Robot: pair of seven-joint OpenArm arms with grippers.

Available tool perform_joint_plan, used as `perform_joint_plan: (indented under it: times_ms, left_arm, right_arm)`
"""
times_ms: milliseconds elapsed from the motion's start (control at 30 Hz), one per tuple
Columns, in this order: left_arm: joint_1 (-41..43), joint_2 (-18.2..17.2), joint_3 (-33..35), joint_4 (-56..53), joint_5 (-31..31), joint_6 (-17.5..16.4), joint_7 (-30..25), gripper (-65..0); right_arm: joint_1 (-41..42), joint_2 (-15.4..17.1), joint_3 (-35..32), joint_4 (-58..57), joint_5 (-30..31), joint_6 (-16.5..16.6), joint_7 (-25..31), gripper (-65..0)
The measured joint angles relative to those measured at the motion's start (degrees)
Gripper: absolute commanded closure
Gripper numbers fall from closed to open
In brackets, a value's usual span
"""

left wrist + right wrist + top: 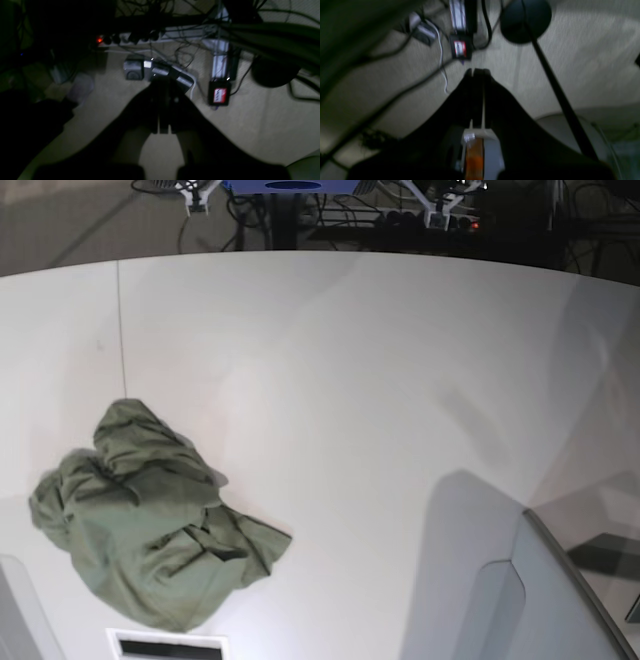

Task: Layout the t-shirt on the table in an organized manner, then fold the t-shirt properly
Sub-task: 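Move the right gripper down toward the crumpled green t-shirt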

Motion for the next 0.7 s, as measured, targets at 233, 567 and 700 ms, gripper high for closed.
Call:
perform_joint_plan:
  times_ms: [233,567,700]
  left_arm:
    - [0.63,0.07,0.0,-0.2,0.0,-0.04,0.57,0.0]
    - [8.59,-2.45,0.0,10.95,-0.02,-0.02,0.33,0.0]
    - [15.85,-5.44,-0.26,21.35,-0.17,0.17,0.61,0.0]
  right_arm:
    - [-0.11,0.0,0.02,3.96,0.0,0.07,-1.46,0.0]
    - [-4.48,-0.02,0.02,7.85,0.04,0.0,-1.9,0.0]
    - [-12.33,1.01,0.02,20.65,0.13,0.59,-4.66,0.0]
